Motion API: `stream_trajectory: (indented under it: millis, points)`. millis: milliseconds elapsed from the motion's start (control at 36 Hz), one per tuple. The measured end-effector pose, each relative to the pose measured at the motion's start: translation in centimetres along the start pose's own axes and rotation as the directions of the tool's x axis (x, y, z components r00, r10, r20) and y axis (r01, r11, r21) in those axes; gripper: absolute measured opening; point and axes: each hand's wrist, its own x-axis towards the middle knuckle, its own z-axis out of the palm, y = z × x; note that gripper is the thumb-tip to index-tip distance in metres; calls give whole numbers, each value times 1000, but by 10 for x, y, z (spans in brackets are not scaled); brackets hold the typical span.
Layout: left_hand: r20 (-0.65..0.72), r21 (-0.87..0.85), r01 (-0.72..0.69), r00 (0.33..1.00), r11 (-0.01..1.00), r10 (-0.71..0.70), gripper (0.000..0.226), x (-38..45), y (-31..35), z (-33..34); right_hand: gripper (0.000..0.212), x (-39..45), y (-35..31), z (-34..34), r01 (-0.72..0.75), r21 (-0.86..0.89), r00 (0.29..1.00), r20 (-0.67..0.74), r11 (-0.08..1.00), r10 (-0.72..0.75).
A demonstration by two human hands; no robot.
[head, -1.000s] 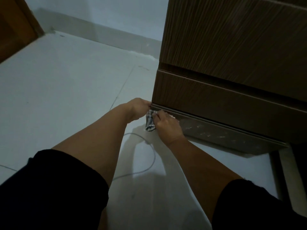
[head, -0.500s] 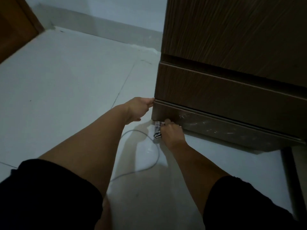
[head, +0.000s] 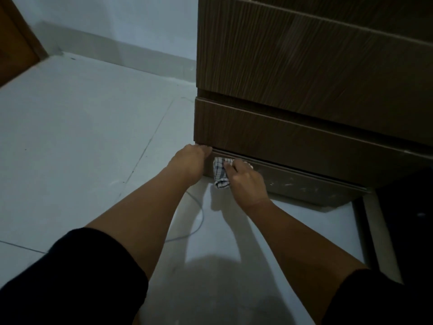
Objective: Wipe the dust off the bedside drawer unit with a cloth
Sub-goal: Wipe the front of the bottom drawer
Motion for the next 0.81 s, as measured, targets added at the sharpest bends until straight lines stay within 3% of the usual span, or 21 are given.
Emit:
stream_trajectory:
  millis: [139, 222, 333, 556, 639, 806]
  points:
    - [56, 129, -122, 992, 984, 115, 67, 2, -4, 6, 31, 11, 6, 13, 6, -24, 999, 52, 1000, -4]
    - [5, 151, -156, 988, 976, 157, 71, 6, -9, 12, 31, 12, 5, 27, -30, -30, 992, 120, 999, 34]
    - [2, 171, -176, 984, 969, 178, 74, 8, -15, 27, 34, 13, 2, 52, -9, -22, 946, 324, 1000, 15]
    - [23, 196, -197, 980, 961, 197, 75, 12, -18, 32, 28, 17, -8, 79, -70, -45, 887, 454, 997, 82]
    - [53, 209, -184, 983, 961, 176, 76, 12, -18, 29, 28, 15, -6, 79, -107, -35, 877, 468, 994, 111]
    - [74, 248, -141, 989, 958, 126, 69, 9, -4, 20, 29, -5, 1, 50, -58, -18, 937, 343, 998, 61]
